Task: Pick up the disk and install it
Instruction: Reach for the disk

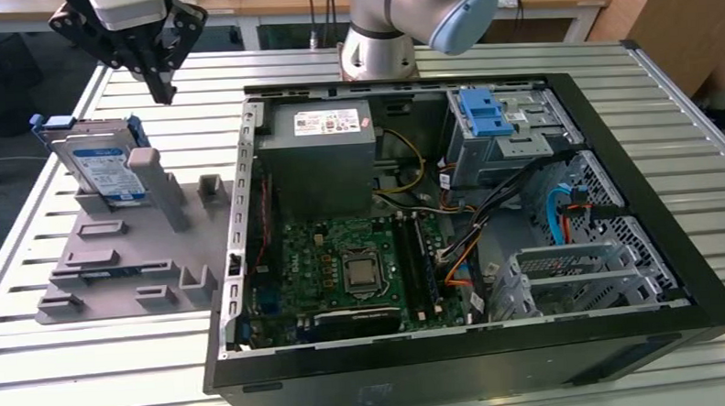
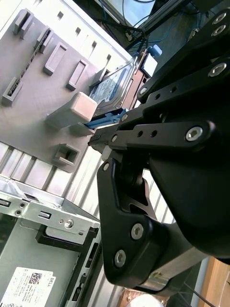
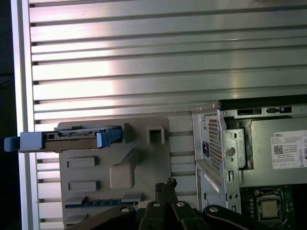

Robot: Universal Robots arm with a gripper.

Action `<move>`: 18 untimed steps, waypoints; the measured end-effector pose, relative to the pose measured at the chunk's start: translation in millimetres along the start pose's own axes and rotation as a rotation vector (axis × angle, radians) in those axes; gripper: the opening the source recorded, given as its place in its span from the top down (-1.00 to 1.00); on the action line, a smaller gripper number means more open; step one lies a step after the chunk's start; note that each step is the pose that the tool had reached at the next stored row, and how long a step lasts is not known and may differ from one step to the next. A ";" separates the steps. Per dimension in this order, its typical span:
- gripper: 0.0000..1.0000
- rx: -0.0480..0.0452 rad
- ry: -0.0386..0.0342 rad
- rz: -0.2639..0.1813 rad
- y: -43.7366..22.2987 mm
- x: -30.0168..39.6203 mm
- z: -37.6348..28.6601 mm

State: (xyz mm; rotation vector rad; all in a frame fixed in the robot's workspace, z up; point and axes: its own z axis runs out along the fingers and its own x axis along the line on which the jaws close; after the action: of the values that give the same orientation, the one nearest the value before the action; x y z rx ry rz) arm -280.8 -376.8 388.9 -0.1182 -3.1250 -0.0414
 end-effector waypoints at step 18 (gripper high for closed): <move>0.79 0.0008 0.0095 0.000 6.3 17.3 1.0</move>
State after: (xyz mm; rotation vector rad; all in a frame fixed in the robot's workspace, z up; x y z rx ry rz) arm -297.7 -369.2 388.3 -0.1181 -3.1154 -0.0407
